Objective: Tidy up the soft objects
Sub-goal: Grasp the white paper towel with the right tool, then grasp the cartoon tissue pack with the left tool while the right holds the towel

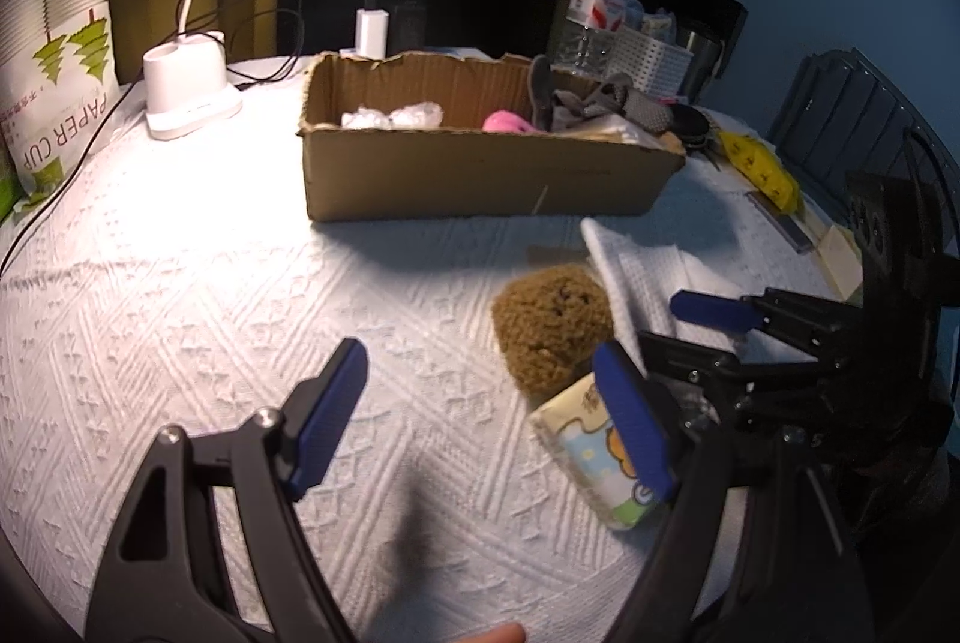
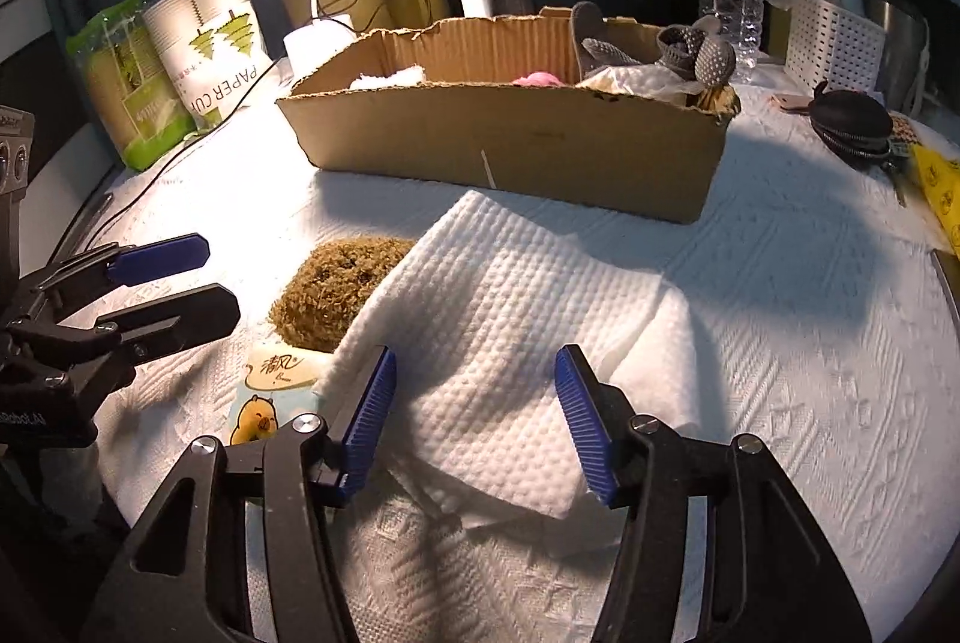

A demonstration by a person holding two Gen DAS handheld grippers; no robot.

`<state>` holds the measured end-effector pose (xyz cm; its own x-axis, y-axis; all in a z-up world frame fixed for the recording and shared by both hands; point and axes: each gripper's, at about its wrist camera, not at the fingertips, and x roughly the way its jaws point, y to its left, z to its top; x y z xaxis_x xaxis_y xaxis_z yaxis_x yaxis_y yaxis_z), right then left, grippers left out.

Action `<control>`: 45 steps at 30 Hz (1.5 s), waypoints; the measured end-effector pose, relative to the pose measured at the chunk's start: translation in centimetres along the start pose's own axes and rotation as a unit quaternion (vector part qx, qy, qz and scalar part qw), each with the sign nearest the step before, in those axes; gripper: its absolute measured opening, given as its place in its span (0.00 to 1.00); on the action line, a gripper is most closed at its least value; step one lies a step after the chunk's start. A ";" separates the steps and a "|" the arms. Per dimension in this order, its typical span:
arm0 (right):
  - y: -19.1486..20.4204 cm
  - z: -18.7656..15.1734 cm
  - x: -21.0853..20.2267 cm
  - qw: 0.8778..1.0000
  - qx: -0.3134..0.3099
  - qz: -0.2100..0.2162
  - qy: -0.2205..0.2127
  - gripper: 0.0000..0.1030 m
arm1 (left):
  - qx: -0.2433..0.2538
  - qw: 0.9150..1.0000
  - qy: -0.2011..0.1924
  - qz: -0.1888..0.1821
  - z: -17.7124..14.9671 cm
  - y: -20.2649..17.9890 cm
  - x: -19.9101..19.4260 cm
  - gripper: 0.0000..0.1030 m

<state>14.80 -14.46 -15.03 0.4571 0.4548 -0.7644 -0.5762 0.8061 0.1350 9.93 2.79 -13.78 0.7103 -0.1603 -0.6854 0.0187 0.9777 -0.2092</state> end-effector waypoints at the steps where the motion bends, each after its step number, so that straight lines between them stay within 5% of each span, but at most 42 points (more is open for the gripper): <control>1: 0.0 0.0 0.0 1.000 -0.003 0.001 -0.002 0.46 | 0.001 1.000 0.000 -0.001 0.0 -0.1 0.0 0.77; 3: 0.2 -0.1 0.2 1.000 -0.016 -0.005 0.003 0.11 | 0.004 1.000 0.001 -0.002 0.0 -0.2 0.0 0.77; 6: 0.3 -0.2 0.0 1.000 -0.022 -0.004 -0.002 0.06 | 0.010 1.000 0.000 -0.004 -0.1 -0.4 -0.1 0.77; 18: -1.9 0.7 -7.0 0.994 0.004 -0.010 -0.109 0.05 | 0.056 0.998 0.016 -0.018 -0.4 -3.2 0.8 0.77; 28: -4.6 -0.1 -10.3 0.990 0.029 -0.034 -0.137 0.05 | 0.085 0.993 0.076 -0.018 -1.5 -5.8 4.1 0.77; 36: -5.0 -0.6 -10.4 0.989 0.033 -0.031 -0.139 0.05 | 0.087 0.994 0.065 -0.023 -1.5 -5.9 3.5 0.61; 45: -4.1 0.2 -11.1 0.989 0.021 -0.025 -0.148 0.05 | 0.088 0.996 0.009 -0.031 0.3 -5.6 -0.4 0.60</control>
<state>12.16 -22.74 -6.97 0.6655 0.4998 -0.5543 -0.5223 0.8424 0.1326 9.76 -2.54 -12.17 0.6920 -0.2209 -0.6873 0.1858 0.9745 -0.1262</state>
